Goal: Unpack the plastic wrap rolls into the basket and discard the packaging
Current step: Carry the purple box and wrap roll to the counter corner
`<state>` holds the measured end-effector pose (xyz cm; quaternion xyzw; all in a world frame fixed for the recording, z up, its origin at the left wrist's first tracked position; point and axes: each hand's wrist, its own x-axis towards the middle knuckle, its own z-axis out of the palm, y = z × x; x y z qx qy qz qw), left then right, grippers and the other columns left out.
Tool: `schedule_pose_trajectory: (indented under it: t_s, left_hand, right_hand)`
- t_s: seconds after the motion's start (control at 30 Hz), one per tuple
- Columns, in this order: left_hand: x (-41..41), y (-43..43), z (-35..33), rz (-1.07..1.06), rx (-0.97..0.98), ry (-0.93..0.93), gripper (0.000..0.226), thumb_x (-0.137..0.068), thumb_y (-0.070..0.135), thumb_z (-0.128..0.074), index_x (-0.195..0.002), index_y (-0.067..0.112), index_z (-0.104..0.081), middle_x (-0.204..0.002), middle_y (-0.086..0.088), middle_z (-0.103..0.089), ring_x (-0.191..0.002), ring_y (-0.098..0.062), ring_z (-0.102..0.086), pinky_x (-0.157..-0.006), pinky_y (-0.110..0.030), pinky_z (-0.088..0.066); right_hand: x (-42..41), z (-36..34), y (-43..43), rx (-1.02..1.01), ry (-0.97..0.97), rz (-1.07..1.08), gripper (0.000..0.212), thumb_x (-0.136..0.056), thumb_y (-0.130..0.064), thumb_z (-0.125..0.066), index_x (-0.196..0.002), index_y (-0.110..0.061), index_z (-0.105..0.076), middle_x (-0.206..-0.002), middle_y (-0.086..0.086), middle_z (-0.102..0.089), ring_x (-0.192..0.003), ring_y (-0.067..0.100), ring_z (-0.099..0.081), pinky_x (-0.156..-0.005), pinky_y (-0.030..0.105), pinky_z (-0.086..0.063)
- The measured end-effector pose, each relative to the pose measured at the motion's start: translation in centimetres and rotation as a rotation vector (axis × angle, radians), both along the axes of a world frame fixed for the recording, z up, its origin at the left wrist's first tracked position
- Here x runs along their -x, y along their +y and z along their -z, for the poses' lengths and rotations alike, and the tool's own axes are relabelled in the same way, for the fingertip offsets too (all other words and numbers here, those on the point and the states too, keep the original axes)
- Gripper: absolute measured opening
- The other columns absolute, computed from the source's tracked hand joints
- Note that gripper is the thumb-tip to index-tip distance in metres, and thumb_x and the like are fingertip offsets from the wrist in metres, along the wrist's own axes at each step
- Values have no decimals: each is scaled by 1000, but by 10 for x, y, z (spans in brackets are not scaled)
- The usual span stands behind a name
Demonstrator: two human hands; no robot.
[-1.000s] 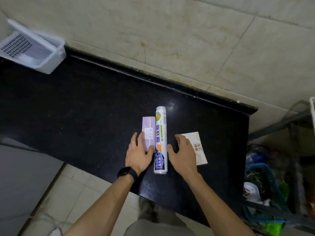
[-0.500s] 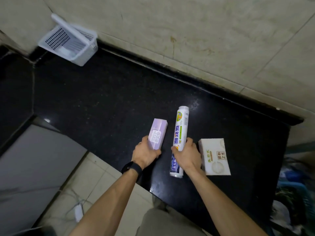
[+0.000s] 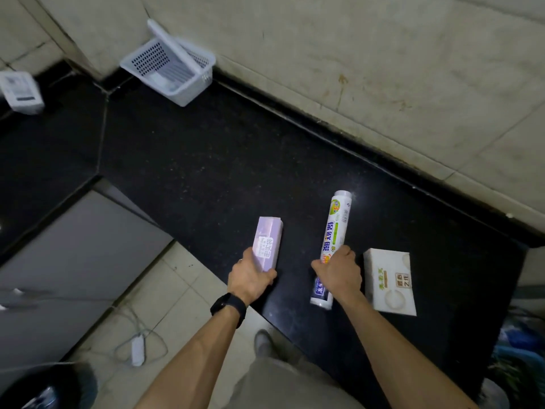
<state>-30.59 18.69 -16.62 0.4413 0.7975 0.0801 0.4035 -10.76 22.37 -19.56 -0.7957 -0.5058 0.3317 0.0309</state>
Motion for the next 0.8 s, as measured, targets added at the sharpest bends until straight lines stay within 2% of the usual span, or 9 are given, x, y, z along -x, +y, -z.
schedule_pose_trajectory:
  t_s: [0.17,0.3,0.43,0.53,0.7,0.8]
  left_hand:
    - [60,-14,-12,-163,-66,-49,67,-77,33,-70,-136,16,-43,-105,1,-57,-88,-23,-53,-72,-31,-45]
    - [129,-18,-30,-290,-154,-79,66,-75,32,-72,-134,19,-46,-108,2,-60,-90,-21,-56,-70,-29,-42]
    - [209,-17,-50,-380,-253,-93,62,-74,30,-73,-131,22,-49,-105,6,-60,-91,-19,-56,-68,-25,-42]
    - [275,-12,-65,-383,-316,-85,64,-74,30,-74,-132,25,-47,-105,8,-59,-91,-17,-55,-62,-17,-38]
    - [371,-1,-76,-405,-373,-96,62,-75,32,-70,-132,29,-46,-108,9,-61,-95,-18,-61,-75,-31,-53]
    - [414,11,-75,-420,-388,-92,64,-78,32,-69,-136,27,-44,-111,7,-60,-95,-19,-59,-71,-30,-48]
  right_hand:
    - [24,-17,-7,-43,212,-19,61,-68,-42,-76,-114,-11,-51,-110,8,-65,-94,25,-67,-80,39,-56]
    - [84,-39,-2,-35,340,-174,58,-69,-35,-78,-117,-16,-51,-104,-2,-66,-81,8,-65,-65,25,-53]
    - [172,-61,15,-95,378,-312,61,-61,-44,-74,-113,-25,-49,-102,-7,-64,-86,10,-66,-76,37,-60]
    - [240,-76,25,-155,390,-356,60,-63,-43,-74,-114,-31,-46,-101,-10,-61,-86,8,-65,-75,37,-60]
    - [326,-90,40,-183,402,-378,59,-67,-38,-78,-115,-34,-44,-101,-12,-62,-84,6,-66,-71,29,-59]
    - [366,-92,52,-173,385,-383,59,-69,-37,-80,-117,-31,-46,-103,-10,-64,-85,5,-66,-70,26,-56]
